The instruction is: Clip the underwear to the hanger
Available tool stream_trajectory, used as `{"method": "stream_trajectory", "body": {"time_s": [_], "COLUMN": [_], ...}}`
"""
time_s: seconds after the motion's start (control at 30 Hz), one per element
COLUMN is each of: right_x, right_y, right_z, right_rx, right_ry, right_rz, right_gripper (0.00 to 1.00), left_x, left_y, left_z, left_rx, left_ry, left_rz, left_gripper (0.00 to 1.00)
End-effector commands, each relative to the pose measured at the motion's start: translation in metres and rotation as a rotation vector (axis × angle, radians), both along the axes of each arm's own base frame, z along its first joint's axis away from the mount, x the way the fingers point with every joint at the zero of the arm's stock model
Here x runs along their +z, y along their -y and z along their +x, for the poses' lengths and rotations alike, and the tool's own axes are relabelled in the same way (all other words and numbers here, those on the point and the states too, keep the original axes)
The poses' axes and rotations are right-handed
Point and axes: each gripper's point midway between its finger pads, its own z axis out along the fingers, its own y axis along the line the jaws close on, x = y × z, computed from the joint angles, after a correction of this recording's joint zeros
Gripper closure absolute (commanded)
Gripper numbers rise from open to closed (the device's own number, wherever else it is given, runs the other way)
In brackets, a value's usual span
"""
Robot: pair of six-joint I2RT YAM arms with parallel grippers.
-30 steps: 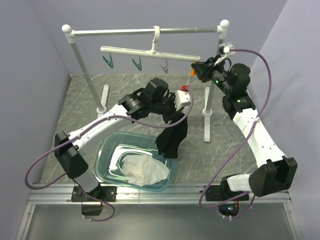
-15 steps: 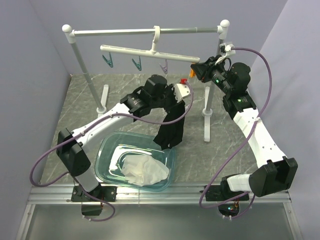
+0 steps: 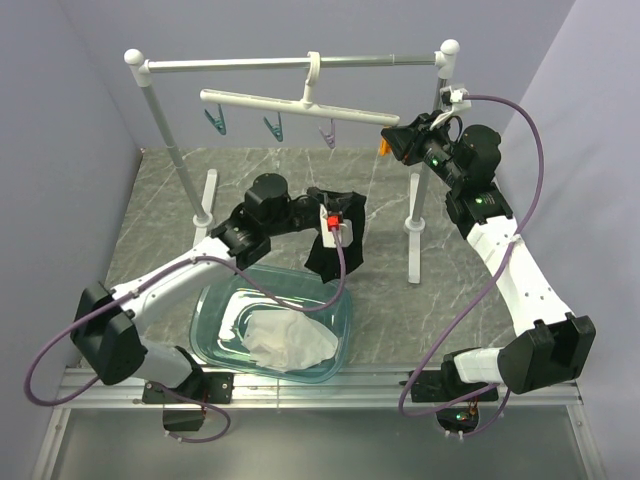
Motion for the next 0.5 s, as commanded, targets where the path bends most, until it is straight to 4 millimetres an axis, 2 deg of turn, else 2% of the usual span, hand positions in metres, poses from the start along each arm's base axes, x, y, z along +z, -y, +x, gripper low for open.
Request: {"method": "stream_trajectory", "body": {"time_s": [0.0, 0.1, 0.17, 0.2, 0.23, 0.33, 0.37, 0.43, 0.47], "right_x": [0.03, 0.033, 0.033, 0.033, 0.033, 0.032, 0.031, 0.029, 0.028], "right_y": [0.0, 0.001, 0.002, 0.003, 0.003, 0.003, 0.004, 0.003, 0.003], "right_z": [-0.005, -0.005, -0.005, -0.004, -0.005, -0.003, -0.003, -0.003, -0.003], "right_rx": [0.013, 0.008, 0.005, 0.002, 0.002, 0.001, 0.001, 0.003, 0.005], "right_ry": [0.057, 0.064, 0.063, 0.062, 0.064, 0.058, 0.055, 0.049, 0.046], "right_rz": [0.021, 0.02, 0.019, 0.02, 0.019, 0.023, 0.025, 0.028, 0.029], "right_gripper": [1.0, 1.0, 1.0, 1.0, 1.0, 1.0, 1.0, 1.0, 1.0], "left_x": [0.059, 0.071, 0.093, 0.088, 0.07, 0.038, 0.026, 0.014, 0.017], "left_y": [0.007, 0.011, 0.011, 0.017, 0.021, 0.028, 0.028, 0.03, 0.032], "left_z": [0.005, 0.012, 0.016, 0.015, 0.017, 0.018, 0.02, 0.029, 0.031], "left_rx": [-0.052, -0.038, -0.016, -0.048, -0.07, -0.102, -0.098, -0.067, -0.053], "left_ry": [0.324, 0.435, 0.497, 0.491, 0.448, 0.526, 0.61, 0.665, 0.706], "left_rz": [-0.115, -0.148, -0.21, -0.187, -0.125, -0.022, 0.028, 0.06, 0.061], "left_gripper": [1.0, 1.0, 1.0, 1.0, 1.0, 1.0, 1.0, 1.0, 1.0]}}
